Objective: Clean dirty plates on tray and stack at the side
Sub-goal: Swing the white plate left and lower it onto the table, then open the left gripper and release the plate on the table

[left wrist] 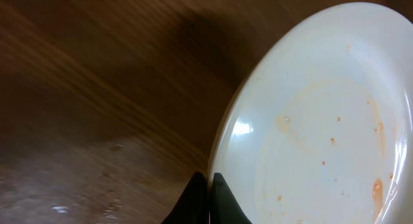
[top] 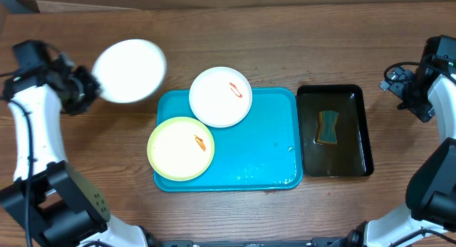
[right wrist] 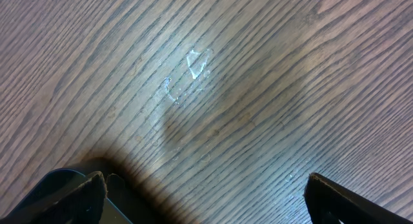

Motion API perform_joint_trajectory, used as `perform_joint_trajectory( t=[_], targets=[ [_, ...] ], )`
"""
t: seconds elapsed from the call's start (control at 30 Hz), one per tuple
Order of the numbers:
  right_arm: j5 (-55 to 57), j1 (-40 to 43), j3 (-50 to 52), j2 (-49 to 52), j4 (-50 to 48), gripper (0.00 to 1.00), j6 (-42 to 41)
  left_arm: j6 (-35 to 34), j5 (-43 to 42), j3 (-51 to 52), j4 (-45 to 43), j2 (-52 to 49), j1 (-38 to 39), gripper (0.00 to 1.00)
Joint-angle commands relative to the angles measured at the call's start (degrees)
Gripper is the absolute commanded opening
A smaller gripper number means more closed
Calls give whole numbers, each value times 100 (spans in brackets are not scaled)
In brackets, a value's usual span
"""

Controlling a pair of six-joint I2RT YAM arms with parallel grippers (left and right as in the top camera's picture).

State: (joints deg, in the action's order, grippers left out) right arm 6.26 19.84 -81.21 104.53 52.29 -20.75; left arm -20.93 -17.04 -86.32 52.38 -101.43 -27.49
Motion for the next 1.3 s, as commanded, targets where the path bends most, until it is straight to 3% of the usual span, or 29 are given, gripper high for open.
perform_joint_trajectory(
  t=[0.0, 0.23, 0.57, 0.63, 0.7, 0.8, 0.93, 1.03, 1.27],
  targets=[
    [57, 2, 15, -46, -20, 100, -9, -39, 686, -15, 0, -162, -326, 4],
    [57, 2, 15, -46, -22, 100, -9, -52, 1384, -2, -175, -1095, -398, 4],
    [57, 2, 15, -46, -20, 100, -9, -48, 1320, -2, -358, -1589, -404, 6],
    [57, 2, 15, -46, -20, 100, -9, -50, 1161, -2, -374, -1591, -400, 21],
    [57, 2, 15, -46, -20, 100, -9, -17, 870, -9, -354, -1589, -400, 52],
    [57, 2, 15, -46, -20, 100, -9, 118, 142, -131, -140, -1589, -400, 69],
    [57, 2, 15, -46, -20, 100, -9, 125, -529, -573, 503, -1565, -345, 63],
    [57, 2, 15, -46, -20, 100, -9, 201, -557, -951, 1019, -1386, -90, 59],
    [57, 2, 15, -46, -20, 100, -9, 212, -317, -1032, 1274, -654, 1029, 47]
  ],
)
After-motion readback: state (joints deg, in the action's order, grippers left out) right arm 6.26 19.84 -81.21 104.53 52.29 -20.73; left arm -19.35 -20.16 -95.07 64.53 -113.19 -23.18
